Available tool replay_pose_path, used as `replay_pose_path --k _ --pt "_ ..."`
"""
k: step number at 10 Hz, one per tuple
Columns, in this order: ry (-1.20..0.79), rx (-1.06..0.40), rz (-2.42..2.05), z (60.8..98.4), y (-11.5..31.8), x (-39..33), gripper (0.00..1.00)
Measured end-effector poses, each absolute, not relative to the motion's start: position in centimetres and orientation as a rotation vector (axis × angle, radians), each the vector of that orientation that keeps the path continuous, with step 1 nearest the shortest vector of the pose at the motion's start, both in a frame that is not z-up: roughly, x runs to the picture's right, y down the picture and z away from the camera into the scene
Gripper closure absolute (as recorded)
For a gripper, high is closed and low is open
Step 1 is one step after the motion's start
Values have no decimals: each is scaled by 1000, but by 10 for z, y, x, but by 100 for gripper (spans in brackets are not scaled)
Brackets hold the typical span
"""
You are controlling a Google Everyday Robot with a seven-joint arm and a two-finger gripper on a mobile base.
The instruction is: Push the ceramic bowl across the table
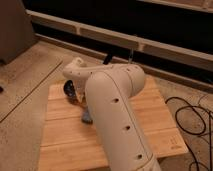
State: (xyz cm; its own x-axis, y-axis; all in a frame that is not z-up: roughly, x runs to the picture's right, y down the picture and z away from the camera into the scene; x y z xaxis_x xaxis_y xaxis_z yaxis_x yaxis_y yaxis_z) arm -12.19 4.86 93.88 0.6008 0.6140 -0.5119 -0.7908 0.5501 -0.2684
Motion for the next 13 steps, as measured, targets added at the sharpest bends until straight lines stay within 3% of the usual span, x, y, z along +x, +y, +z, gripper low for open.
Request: replay_pose_path --k 3,8,13 --pt "407 -448 787 945 49 -124 35" --pt "291 -291 740 991 -20 -112 35" --pt "249 -233 812 1012 -67 -69 35"
